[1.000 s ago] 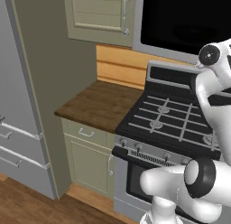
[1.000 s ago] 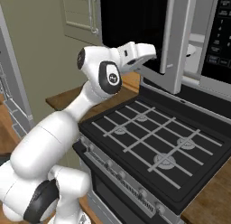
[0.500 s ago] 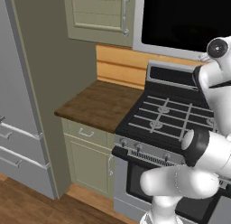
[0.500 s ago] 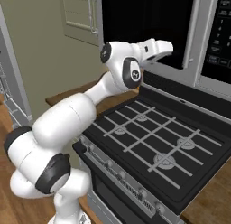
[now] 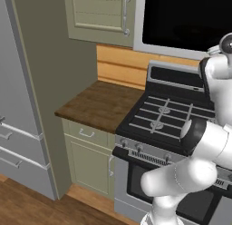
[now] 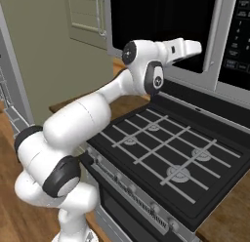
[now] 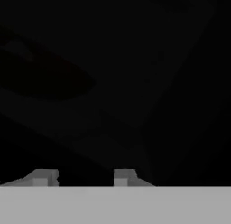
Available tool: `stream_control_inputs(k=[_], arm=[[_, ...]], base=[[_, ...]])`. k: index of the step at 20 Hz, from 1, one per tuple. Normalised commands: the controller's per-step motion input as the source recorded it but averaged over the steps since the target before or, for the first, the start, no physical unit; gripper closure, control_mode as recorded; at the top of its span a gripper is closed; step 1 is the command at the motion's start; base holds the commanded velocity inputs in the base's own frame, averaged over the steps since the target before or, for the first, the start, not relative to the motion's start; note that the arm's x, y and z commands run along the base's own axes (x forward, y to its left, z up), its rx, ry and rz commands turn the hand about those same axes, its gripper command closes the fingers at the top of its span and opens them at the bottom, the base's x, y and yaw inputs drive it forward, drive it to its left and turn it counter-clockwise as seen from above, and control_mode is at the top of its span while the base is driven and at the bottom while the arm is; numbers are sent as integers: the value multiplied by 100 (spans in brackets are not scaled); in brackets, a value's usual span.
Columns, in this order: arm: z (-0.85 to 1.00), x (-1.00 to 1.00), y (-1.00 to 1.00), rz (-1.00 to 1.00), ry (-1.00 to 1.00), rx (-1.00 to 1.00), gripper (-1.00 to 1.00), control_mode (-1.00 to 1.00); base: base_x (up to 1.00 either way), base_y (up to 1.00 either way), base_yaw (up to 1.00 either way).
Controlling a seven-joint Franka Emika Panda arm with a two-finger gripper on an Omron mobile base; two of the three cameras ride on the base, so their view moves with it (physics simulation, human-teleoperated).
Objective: Pick the garlic from the sink and place it in the bowl. Then pick the bowl and place it in the microwave. Then close the microwave door and press the start button.
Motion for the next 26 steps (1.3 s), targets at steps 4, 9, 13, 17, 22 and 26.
stream_control_inputs(k=[4,9,13,17,22,26], arm=[[4,-37,7,0,-7,5,-100,-100],[34,-65,28,0,-9,24,-100,-100],[29,-61,52,3,-16,10,-100,-100],[2,-74,57,8,-12,1,100,-100],[0,-92,13,2,-18,12,100,-100],[0,-89,0,1,-17,5,100,-100]], base=[[0,0,0],[0,0,0],[0,0,0],[0,0,0],[0,0,0],[0,0,0]])
